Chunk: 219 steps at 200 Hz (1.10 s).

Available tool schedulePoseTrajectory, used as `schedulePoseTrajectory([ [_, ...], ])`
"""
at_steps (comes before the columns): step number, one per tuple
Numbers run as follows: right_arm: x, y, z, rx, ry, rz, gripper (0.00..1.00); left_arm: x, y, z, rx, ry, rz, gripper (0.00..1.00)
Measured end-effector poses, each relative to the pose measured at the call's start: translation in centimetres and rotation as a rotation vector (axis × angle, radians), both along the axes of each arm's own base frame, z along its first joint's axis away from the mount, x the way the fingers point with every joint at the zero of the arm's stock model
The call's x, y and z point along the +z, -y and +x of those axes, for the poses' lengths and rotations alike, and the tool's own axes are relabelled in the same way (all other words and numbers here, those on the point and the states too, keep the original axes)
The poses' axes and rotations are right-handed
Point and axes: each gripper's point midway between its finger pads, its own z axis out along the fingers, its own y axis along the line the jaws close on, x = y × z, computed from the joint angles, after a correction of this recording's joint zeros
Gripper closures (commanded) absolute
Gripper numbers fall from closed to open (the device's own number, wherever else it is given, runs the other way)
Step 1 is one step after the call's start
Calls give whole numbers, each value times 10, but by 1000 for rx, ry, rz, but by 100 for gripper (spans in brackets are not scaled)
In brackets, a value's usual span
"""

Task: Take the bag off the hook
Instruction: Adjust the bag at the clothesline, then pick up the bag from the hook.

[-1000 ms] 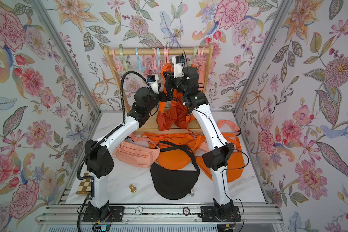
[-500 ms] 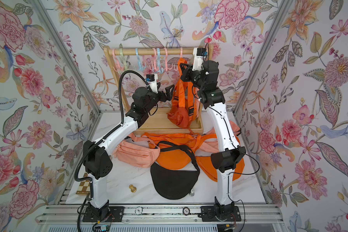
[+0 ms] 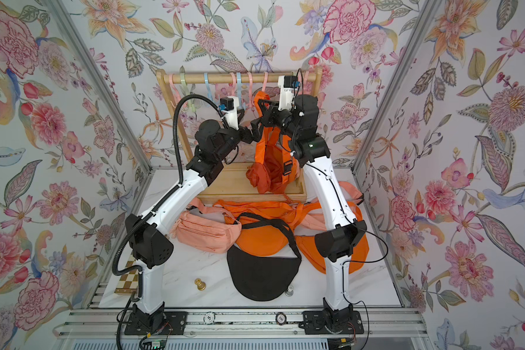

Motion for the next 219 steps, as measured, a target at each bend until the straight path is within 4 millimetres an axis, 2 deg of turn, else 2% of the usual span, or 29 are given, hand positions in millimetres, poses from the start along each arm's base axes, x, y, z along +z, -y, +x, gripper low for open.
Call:
schedulePoseTrajectory([
  [22, -2, -10, -5, 28, -6, -1, 100, -9, 2, 15, 54, -17, 34, 1],
  [30, -3, -13, -7, 37, -9, -2, 100, -13, 1, 19, 74, -24, 47, 9],
  [35, -3, -15, -8, 41, -10, -3, 100, -16, 1, 21, 85, -30, 54, 23],
  [43, -5, -17, -8, 46, -14, -4, 100, -21, 0, 24, 100, -36, 69, 58],
  [48, -7, -19, -8, 48, -18, -6, 100, -24, -1, 26, 109, -44, 79, 76],
  [57, -10, -20, -8, 50, -24, -9, 100, -28, -2, 27, 121, -54, 92, 100],
  [66, -13, -20, -7, 50, -31, -12, 95, -31, -3, 28, 128, -61, 101, 100],
  [95, -27, -20, -2, 47, -66, -20, 65, -35, -6, 30, 137, -70, 114, 100],
  [108, -37, -15, 0, 43, -88, -26, 56, -41, -10, 31, 137, -91, 116, 100],
  [124, -47, -4, 0, 33, -109, -28, 53, -50, -23, 32, 144, -127, 113, 100],
  [144, -57, 16, -2, 10, -121, -18, 49, -56, -52, 36, 182, -163, 101, 100],
  [178, -61, 51, -14, -40, -98, -8, 40, -41, -97, 34, 240, -162, 60, 100],
  [193, -60, 61, -22, -61, -68, -19, 35, -32, -105, 29, 248, -152, 44, 100],
  [219, -64, 69, -34, -92, -12, -74, 31, -19, -111, 16, 247, -136, 30, 100],
])
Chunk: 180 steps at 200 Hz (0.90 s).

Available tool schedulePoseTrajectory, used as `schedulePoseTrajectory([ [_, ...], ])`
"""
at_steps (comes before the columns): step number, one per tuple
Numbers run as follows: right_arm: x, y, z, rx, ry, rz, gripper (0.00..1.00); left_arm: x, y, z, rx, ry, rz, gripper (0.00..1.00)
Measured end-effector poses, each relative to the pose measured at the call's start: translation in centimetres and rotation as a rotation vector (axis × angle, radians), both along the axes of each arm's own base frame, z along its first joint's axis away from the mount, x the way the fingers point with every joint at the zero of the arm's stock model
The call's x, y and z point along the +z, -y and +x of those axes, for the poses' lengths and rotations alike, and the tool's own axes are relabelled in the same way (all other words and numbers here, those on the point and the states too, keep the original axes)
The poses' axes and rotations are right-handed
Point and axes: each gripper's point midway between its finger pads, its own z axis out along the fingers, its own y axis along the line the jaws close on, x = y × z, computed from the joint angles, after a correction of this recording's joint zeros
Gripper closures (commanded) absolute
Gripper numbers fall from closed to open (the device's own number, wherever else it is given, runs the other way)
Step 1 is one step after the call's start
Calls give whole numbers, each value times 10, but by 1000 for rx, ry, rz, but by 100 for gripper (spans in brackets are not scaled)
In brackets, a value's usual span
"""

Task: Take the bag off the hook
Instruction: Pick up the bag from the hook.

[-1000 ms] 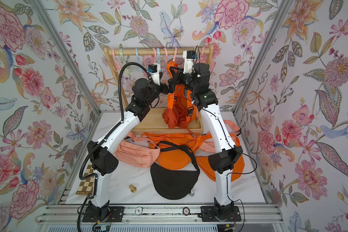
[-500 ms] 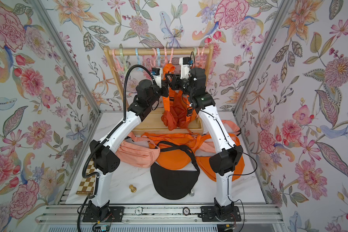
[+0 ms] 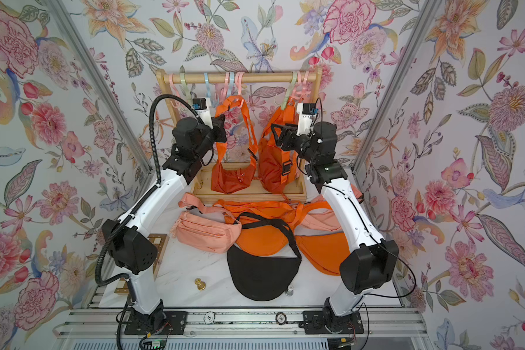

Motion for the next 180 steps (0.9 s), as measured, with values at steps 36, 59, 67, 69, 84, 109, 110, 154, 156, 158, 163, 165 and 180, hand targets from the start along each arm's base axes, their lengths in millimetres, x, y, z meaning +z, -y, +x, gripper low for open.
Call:
schedulePoseTrajectory([
  [36, -8, -4, 5, 8, 47, -73, 30, 10, -9, -5, 11, 14, -7, 100],
  [59, -13, -19, 22, 52, 61, -95, 31, 9, -14, -3, 19, 9, -8, 100],
  [67, -17, -28, 29, 77, 62, -97, 31, 8, -14, -3, 19, 6, -7, 100],
  [69, -18, -31, 31, 85, 62, -98, 31, 8, -14, -3, 19, 6, -6, 100],
  [84, -28, -48, 43, 132, 56, -101, 31, 7, -14, -3, 19, 3, -5, 100],
  [109, -43, -88, 52, 224, 50, -105, 31, 2, -13, -3, 19, -16, 3, 100],
  [110, -44, -90, 51, 228, 50, -106, 31, 2, -13, -3, 18, -18, 4, 100],
  [154, -37, -152, 62, 299, 121, -87, 34, -2, -10, -5, -6, -46, 13, 100],
  [156, -37, -153, 64, 298, 124, -86, 35, -2, -10, -5, -7, -45, 13, 100],
  [158, -35, -154, 65, 295, 129, -83, 35, -3, -10, -5, -8, -47, 13, 100],
  [163, -35, -156, 70, 285, 136, -79, 38, -3, -9, -6, -12, -49, 10, 100],
  [165, -35, -156, 71, 282, 137, -77, 38, -4, -9, -7, -13, -51, 11, 100],
  [180, -36, -155, 84, 243, 146, -60, 52, -7, -8, -10, -28, -63, 6, 100],
])
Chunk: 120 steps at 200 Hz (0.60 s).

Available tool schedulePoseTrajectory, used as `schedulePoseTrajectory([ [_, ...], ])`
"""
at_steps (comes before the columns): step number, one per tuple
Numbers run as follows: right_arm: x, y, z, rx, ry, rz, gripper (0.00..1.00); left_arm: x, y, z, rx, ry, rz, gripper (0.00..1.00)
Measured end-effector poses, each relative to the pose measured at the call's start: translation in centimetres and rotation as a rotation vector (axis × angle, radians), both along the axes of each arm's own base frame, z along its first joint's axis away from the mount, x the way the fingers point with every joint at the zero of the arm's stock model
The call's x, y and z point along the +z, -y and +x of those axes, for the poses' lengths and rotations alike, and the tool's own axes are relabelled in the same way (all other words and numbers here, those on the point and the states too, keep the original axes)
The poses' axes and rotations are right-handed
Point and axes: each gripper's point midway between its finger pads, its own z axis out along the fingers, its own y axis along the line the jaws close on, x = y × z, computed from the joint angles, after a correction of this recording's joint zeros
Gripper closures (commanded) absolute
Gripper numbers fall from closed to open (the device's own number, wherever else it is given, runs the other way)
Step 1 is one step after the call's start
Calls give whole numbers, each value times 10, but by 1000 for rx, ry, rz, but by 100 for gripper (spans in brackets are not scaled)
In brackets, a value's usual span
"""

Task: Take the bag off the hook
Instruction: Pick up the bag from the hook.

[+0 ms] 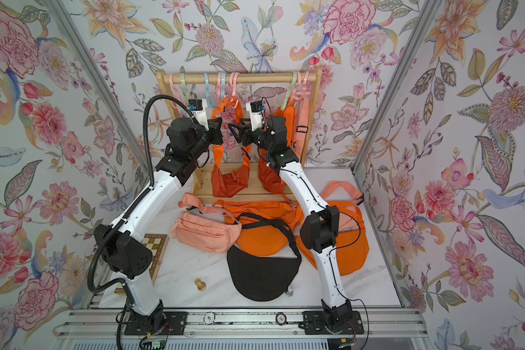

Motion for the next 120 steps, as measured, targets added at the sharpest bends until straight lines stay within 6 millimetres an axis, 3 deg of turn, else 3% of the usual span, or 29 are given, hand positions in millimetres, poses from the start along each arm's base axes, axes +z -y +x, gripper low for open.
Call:
schedulePoseTrajectory([
  [20, -7, 11, 20, -49, -16, 31, 83, -2, 1, -2, -13, -9, -7, 100],
  [40, -15, 26, 34, -86, -52, 58, 100, -2, 4, -3, -29, -13, -14, 100],
  [71, -6, 41, 41, -120, -48, 89, 100, -2, 6, -4, -45, -18, -26, 100],
  [120, 9, 46, 39, -154, -39, 133, 100, 10, 17, -2, -72, 0, -60, 100],
])
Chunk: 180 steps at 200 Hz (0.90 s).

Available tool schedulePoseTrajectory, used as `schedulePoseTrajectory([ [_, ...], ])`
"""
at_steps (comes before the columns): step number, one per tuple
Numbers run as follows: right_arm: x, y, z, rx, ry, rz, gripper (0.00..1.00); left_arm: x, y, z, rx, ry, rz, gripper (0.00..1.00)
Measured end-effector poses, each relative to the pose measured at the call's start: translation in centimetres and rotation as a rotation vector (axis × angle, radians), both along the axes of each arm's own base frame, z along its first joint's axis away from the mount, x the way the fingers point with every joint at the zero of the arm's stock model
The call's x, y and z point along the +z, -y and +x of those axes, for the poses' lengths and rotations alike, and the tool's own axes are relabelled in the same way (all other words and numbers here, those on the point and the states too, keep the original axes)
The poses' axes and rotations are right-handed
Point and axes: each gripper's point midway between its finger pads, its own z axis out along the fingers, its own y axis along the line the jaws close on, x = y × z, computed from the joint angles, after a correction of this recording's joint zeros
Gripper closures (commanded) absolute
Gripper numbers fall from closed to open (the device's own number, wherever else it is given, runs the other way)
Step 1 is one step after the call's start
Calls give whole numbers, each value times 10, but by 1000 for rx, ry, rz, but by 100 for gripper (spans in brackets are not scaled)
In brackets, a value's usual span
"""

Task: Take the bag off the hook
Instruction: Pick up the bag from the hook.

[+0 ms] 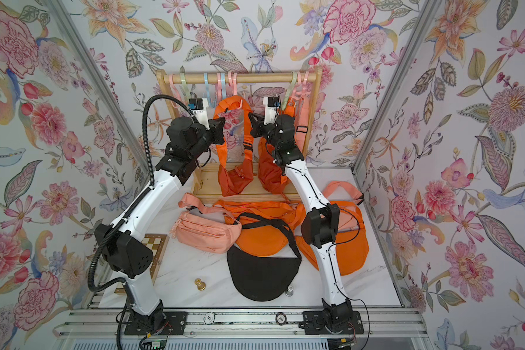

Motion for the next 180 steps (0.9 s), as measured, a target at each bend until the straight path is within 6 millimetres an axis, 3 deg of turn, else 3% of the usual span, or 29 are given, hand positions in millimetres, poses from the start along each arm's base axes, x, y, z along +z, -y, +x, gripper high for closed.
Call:
schedulePoseTrajectory([
  [61, 49, 10, -16, -72, 79, 61, 100, 34, 64, -1, -110, 75, -56, 100],
  [86, 69, 17, -25, -92, 109, 77, 100, 37, 81, -8, -147, 81, -59, 100],
  [139, 104, 39, -58, -129, 143, 52, 100, 22, 82, -11, -148, 41, -26, 100],
  [160, 113, 52, -86, -149, 146, 18, 100, 11, 72, -21, -126, 10, 15, 100],
  [180, 118, 61, -119, -164, 154, -11, 100, 14, 54, -40, -92, -1, 42, 100],
])
